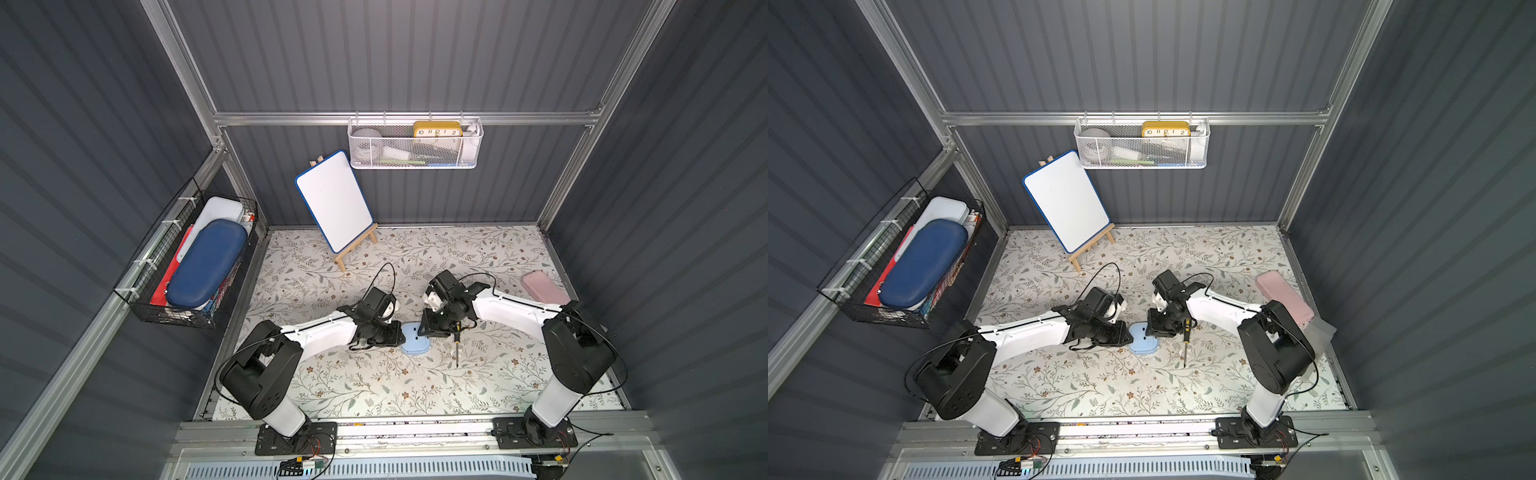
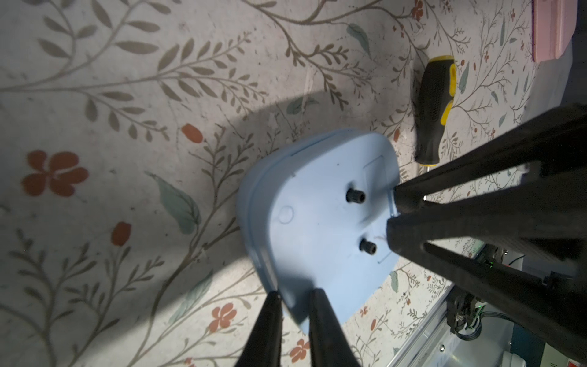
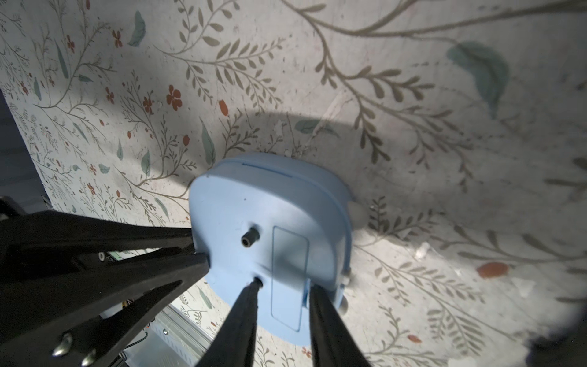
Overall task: Remove the battery from the alarm
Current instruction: Remove the cover from the alarm.
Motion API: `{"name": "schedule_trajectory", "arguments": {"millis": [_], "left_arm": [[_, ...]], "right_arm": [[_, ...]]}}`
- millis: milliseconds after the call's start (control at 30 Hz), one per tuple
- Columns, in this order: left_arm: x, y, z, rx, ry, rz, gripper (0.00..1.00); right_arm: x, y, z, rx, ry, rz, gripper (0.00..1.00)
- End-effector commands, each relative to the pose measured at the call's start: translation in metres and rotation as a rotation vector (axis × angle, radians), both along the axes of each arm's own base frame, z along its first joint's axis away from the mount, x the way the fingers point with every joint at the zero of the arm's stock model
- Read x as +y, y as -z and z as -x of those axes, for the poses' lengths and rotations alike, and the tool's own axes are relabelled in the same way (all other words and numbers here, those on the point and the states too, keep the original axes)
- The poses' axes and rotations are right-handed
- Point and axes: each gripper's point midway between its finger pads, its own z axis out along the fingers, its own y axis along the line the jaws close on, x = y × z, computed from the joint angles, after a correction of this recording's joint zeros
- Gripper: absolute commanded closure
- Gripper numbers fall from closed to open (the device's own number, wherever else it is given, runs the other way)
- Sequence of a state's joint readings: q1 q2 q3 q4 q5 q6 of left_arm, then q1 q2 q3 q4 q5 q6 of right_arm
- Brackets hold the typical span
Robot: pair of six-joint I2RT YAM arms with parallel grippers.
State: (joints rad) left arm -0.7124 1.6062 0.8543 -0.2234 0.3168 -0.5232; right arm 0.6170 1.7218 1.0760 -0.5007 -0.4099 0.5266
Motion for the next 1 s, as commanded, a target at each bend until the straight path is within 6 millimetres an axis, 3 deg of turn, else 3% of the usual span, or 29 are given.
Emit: {"name": "schedule_trajectory", "arguments": {"millis": [0,400,767,967], "left_arm": [[-0.011,-0.004,0.0,-0.016,0.043,0.035,0.79],[-0.014,-0.006,-0.001,-0.021,0.049,0.037,0.79],[-0.015,-0.006,-0.002,-0.026,0.053,0.035,0.79],[-0.016,-0.006,-0.002,-0.029,0.056,0.032,0.8]], "right_arm": [[0.016,0.016,0.009,0.03,-0.031,-0.056,0.66],[0.025,0.004,0.009,0.016,-0.051,-0.105,0.66],[0.038,0.012,0.022,0.035,-0.115,-0.085,0.67],[0.041,0.006,0.021,0.013,-0.117,-0.087,0.68]]}}
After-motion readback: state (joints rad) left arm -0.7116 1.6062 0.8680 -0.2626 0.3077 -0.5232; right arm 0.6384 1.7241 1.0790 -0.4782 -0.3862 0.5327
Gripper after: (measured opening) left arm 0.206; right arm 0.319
